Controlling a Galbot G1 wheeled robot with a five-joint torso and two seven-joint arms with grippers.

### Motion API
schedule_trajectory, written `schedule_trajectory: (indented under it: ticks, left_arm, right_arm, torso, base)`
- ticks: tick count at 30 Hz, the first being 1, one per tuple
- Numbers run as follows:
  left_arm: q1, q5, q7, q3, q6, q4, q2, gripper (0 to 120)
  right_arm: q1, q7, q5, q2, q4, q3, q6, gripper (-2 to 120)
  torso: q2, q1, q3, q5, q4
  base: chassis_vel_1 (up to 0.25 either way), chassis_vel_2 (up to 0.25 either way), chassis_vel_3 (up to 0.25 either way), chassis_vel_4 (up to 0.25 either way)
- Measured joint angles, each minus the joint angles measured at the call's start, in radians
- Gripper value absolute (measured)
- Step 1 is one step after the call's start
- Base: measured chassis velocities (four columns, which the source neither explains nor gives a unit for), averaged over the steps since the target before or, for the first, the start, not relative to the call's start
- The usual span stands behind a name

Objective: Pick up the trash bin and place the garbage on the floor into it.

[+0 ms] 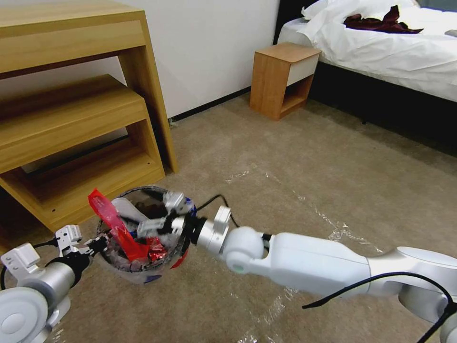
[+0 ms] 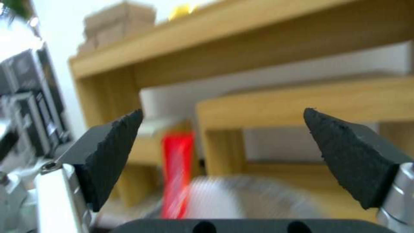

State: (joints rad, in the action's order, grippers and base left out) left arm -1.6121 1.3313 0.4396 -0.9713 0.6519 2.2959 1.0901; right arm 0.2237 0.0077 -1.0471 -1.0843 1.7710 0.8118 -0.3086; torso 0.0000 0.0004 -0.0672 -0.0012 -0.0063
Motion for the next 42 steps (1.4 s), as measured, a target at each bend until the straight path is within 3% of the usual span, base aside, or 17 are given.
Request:
schedule_trajectory:
  ticks: [6,12,21,23,24,29,33,42]
  left_arm:
    - [-0.003,-0.006,-0.001,-0.007,-0.001,-0.006,-0.001,1]
    - [-0.002,-0.015,-0.002,-0.012,-0.004,-0.01,0.005,1]
    - [-0.008,-0.088,-0.026,-0.03,-0.023,-0.011,0.027,1]
    - [-0.011,-0.113,-0.033,-0.033,-0.033,-0.011,0.033,1]
    - [-0.017,-0.14,-0.043,-0.04,-0.041,-0.01,0.04,1]
    - [-0.023,-0.169,-0.049,-0.05,-0.047,-0.005,0.053,1]
    - [-0.024,-0.185,-0.051,-0.058,-0.051,-0.01,0.064,1]
    - [-0.017,-0.213,-0.053,-0.066,-0.06,-0.025,0.077,1]
  right_arm:
    - [0.025,-0.017,-0.03,0.032,0.041,-0.116,0.005,99]
    - [0.127,-0.072,-0.05,0.091,0.083,-0.349,-0.012,100]
    - [0.306,-0.069,-0.037,0.159,0.143,-0.683,-0.019,100]
    - [0.361,-0.034,-0.007,0.174,0.166,-0.797,-0.004,100]
    - [0.43,0.009,0.033,0.185,0.19,-0.929,0.012,100]
    - [0.575,0.045,0.104,0.192,0.217,-1.13,0.025,100]
    - [0.778,0.053,0.237,0.183,0.244,-1.334,0.003,100]
    - [1.099,0.068,0.477,0.096,0.252,-1.487,-0.075,100]
  torso:
    - [0.0,0.0,0.0,-0.0001,0.0001]
    - [0.0,0.0,0.0,0.0,0.0001]
    - [0.0,0.0,0.0,0.0002,0.0]
    - [0.0,0.0,0.0,0.0,0.0003]
    - [0.0,0.0,0.0,0.0001,0.0]
    - [0.0,0.0,0.0,0.0002,0.0]
    - [0.0,0.0,0.0,0.0002,-0.0003]
    - [0.0,0.0,0.0,-0.0001,-0.0003]
  base:
    - [0.0,0.0,0.0,0.0]
    - [0.0,0.0,0.0,0.0]
    - [0.0,0.0,0.0,0.0]
    - [0.0,0.0,0.0,0.0]
    - [0.0,0.0,0.0,0.0]
    - [0.0,0.0,0.0,0.0]
    - [0.0,0.0,0.0,0.0]
    - [0.0,0.0,0.0,0.0]
